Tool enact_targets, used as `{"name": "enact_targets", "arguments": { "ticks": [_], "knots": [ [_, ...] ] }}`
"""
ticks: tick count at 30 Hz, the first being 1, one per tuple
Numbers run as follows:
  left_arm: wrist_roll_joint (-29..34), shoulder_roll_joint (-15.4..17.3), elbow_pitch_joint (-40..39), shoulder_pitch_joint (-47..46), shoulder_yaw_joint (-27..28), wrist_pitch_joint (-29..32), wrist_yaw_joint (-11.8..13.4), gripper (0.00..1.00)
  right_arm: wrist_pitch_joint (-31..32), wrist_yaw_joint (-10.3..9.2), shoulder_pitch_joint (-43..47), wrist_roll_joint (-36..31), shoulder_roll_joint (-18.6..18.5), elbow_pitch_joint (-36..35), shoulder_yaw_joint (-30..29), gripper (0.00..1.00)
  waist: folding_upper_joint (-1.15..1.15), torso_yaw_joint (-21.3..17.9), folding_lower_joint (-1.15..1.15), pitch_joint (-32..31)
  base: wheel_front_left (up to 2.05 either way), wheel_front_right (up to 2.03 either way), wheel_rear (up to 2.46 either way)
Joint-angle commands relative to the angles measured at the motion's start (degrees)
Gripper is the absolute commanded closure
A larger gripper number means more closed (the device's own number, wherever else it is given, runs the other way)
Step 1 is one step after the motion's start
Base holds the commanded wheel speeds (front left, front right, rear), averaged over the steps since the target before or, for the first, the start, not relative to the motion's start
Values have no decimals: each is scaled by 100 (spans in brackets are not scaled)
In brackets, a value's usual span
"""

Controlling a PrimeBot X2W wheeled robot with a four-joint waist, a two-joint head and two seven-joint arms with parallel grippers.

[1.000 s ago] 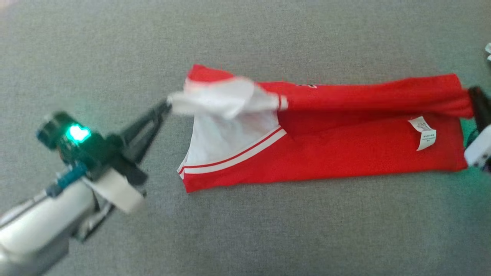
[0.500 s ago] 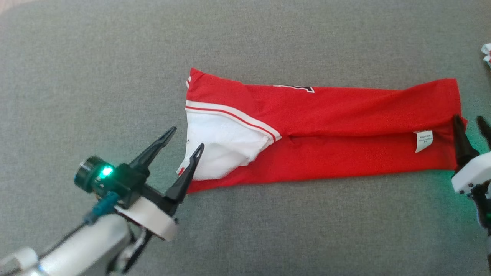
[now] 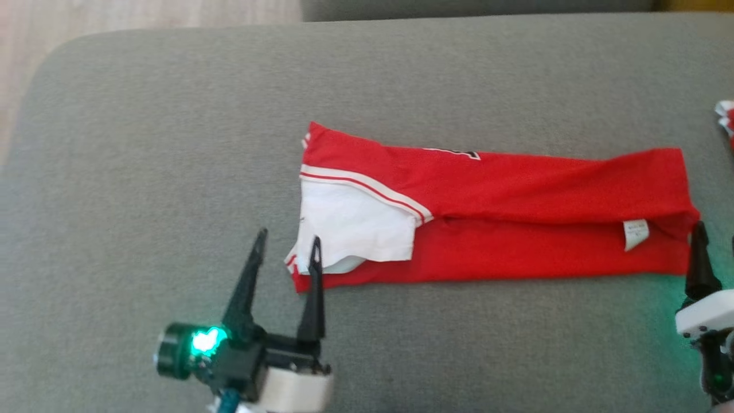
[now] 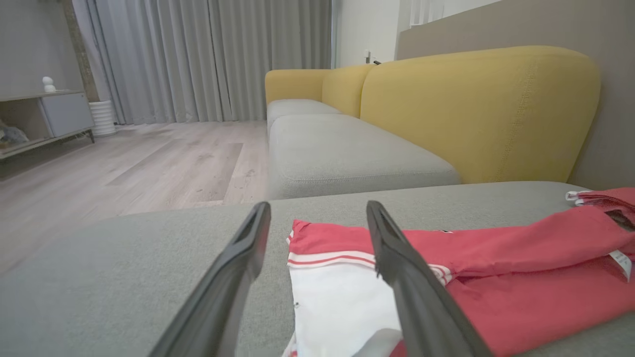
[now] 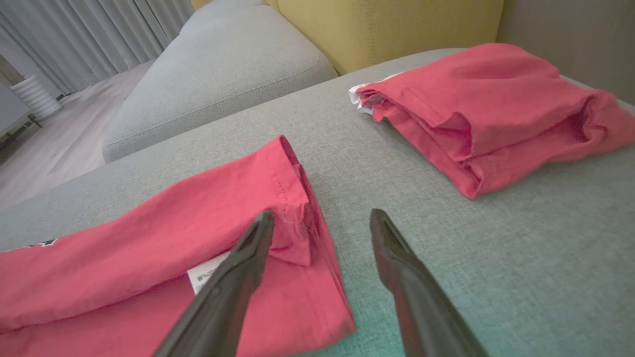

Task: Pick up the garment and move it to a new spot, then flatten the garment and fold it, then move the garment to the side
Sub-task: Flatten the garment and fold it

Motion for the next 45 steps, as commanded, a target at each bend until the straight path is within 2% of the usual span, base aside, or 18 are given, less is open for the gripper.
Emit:
{"name": "enact_targets", "arguments": {
  "ticks": [1,8,13,17,24,32,33,34,35,36,41,45],
  "knots": [
    [147,-71,-192,-55,297,-29,-57,0,-50,39,-38,-64,-55,-121,33,0,0,140,1,-77,0,0,0],
    [713,-584,-140,358,754,-29,-554,0,25,39,-157,-213,13,27,-372,0,0,532,1,-111,0,0,0],
    [954,-796,-99,422,1031,-29,-877,0,377,39,-460,-358,16,304,-749,0,0,685,1,-4,0,0,0],
    [1162,-999,13,372,1128,-29,-1198,0,649,39,-842,-743,48,615,-1158,0,0,723,1,126,0,0,0],
    [1349,-1193,100,324,1213,-29,-1476,0,1218,39,-1040,-1442,226,858,-1570,0,0,723,1,212,0,0,0],
    [1425,-1285,160,370,1359,-29,-1623,0,1597,39,-819,-1364,440,471,-1465,0,0,669,1,162,0,0,0],
    [1429,-1295,165,377,1380,-29,-1637,0,1649,39,-787,-1330,456,421,-1445,10,0,656,1,147,0,0,0],
    [1432,-1306,170,380,1391,-29,-1659,0,1693,39,-758,-1310,465,376,-1436,32,0,649,1,135,0,0,0],
    [1437,-1315,173,380,1400,-29,-1681,0,1737,39,-733,-1301,470,341,-1434,78,0,644,1,124,0,0,0],
    [1443,-1323,178,379,1410,-29,-1698,0,1779,39,-720,-1288,474,311,-1433,100,0,638,1,112,0,0,0],
    [1475,-1350,183,414,1506,-29,-1740,0,1827,39,-738,-1214,378,114,-1373,100,0,562,1,55,0,0,0],
    [1499,-1362,165,451,1567,-29,-1785,0,1947,39,-818,-1155,94,-83,-1345,100,0,453,1,16,0,0,0]
  ]
}}
